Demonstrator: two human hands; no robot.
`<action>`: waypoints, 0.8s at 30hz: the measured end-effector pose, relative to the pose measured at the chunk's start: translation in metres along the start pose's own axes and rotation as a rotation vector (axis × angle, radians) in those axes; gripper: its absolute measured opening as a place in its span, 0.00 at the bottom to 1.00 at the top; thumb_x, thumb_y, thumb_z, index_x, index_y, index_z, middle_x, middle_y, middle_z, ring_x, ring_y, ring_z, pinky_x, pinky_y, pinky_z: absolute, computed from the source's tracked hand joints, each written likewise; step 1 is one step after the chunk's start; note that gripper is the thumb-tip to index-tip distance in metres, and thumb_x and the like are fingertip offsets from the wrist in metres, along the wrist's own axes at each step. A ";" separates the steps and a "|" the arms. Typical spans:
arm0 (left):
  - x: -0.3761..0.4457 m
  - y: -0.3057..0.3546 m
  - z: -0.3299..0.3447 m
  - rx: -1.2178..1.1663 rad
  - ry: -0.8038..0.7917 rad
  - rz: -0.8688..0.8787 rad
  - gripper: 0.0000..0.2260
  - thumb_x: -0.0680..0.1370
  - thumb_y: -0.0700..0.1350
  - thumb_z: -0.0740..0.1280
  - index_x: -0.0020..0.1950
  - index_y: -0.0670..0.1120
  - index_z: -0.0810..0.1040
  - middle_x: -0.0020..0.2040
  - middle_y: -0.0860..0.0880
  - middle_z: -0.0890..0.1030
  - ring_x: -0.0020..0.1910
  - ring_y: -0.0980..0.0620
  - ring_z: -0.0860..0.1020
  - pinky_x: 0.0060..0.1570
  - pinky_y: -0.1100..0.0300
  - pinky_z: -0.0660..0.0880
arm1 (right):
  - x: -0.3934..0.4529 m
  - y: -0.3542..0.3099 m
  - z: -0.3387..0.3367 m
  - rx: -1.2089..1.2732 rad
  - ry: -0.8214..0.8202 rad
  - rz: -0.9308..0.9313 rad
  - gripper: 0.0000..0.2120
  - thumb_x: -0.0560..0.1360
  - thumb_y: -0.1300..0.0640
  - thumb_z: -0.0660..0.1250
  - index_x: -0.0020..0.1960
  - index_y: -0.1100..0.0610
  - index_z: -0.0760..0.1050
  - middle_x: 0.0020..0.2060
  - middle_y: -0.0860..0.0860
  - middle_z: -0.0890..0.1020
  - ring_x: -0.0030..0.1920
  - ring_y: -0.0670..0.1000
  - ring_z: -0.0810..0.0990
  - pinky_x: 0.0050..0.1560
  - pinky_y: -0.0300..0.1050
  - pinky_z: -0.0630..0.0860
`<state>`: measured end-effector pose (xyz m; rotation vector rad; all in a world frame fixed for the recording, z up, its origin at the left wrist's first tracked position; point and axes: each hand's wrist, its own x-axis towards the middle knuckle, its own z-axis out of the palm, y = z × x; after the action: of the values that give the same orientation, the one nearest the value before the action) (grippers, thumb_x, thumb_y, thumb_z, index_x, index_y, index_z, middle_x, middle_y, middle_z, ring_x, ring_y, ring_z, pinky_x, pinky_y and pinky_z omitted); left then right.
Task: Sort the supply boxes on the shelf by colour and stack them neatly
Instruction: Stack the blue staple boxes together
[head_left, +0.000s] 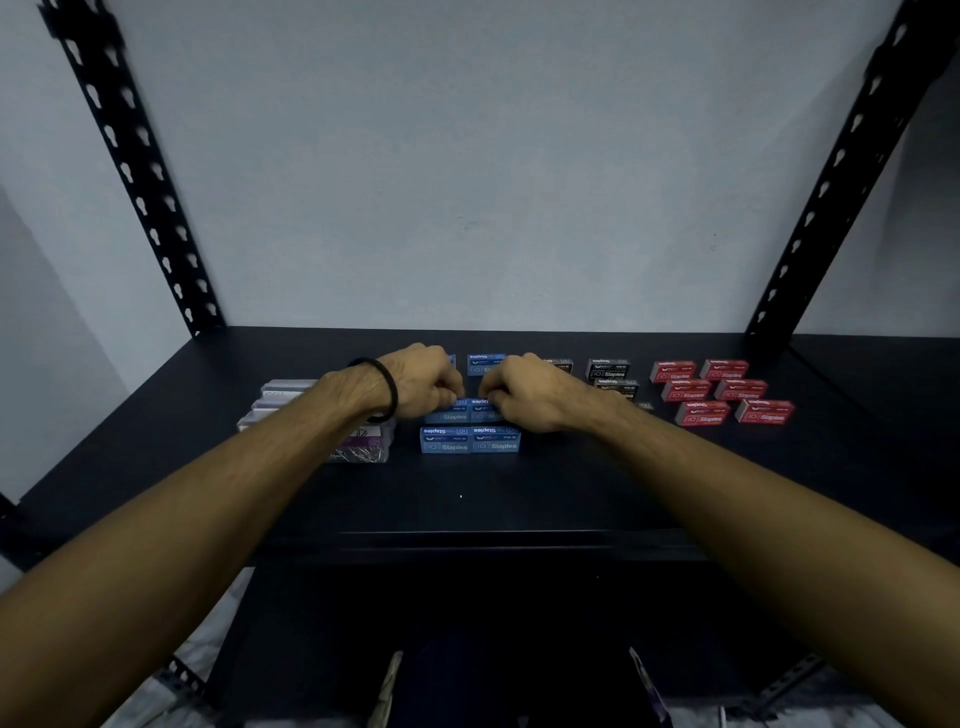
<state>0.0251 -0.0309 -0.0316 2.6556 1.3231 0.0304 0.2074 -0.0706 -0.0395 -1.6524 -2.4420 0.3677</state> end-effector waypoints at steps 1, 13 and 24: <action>-0.002 0.001 0.000 0.000 -0.006 0.003 0.09 0.78 0.44 0.65 0.56 0.48 0.82 0.49 0.53 0.82 0.45 0.57 0.75 0.46 0.64 0.68 | -0.002 -0.001 0.000 -0.002 -0.002 -0.003 0.13 0.78 0.62 0.59 0.55 0.56 0.81 0.42 0.47 0.80 0.44 0.48 0.78 0.44 0.40 0.70; -0.018 0.009 0.000 -0.031 -0.040 0.011 0.08 0.78 0.44 0.65 0.54 0.50 0.82 0.47 0.56 0.81 0.44 0.59 0.76 0.45 0.64 0.70 | -0.014 -0.006 0.003 0.003 -0.022 -0.028 0.14 0.78 0.63 0.59 0.55 0.57 0.81 0.43 0.45 0.80 0.40 0.43 0.76 0.39 0.34 0.69; -0.025 0.018 -0.003 -0.023 -0.055 0.010 0.08 0.79 0.45 0.65 0.54 0.49 0.82 0.43 0.58 0.79 0.43 0.59 0.76 0.44 0.64 0.70 | -0.020 -0.008 0.002 -0.004 -0.029 -0.041 0.14 0.78 0.63 0.59 0.56 0.57 0.81 0.43 0.44 0.78 0.41 0.43 0.76 0.41 0.33 0.68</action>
<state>0.0235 -0.0610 -0.0244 2.6243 1.2844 -0.0259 0.2067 -0.0921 -0.0391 -1.6065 -2.4952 0.3844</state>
